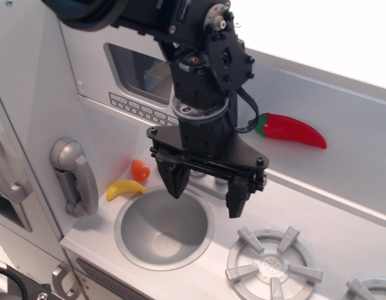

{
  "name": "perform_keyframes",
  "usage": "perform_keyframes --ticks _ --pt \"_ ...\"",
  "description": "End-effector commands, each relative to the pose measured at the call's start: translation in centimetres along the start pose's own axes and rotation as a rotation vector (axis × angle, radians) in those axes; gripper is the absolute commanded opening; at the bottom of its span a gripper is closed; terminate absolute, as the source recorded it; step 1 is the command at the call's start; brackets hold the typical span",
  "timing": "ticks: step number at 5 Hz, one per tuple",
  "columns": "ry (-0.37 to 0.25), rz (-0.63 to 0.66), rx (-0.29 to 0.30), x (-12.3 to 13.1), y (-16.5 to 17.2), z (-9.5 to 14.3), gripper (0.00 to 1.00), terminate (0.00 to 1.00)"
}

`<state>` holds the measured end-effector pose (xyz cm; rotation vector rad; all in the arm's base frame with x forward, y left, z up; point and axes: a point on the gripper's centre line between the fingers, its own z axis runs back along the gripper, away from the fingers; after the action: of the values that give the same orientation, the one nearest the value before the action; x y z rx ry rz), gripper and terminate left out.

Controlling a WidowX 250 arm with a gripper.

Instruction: Open microwave

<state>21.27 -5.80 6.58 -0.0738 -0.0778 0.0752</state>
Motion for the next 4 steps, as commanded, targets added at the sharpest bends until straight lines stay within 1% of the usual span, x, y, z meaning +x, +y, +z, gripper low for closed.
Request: perform_keyframes --ticks 1,2,3,4 --pt "0.000 0.000 0.000 0.0 0.0 0.0 1.00 0.00" --pt "-0.085 -0.032 -0.008 2.4 2.2 2.8 1.00 0.00" --pt "-0.178 0.012 -0.017 4.7 3.3 5.3 1.00 0.00" --pt "-0.249 0.052 -0.030 7.2 4.3 7.1 1.00 0.00"
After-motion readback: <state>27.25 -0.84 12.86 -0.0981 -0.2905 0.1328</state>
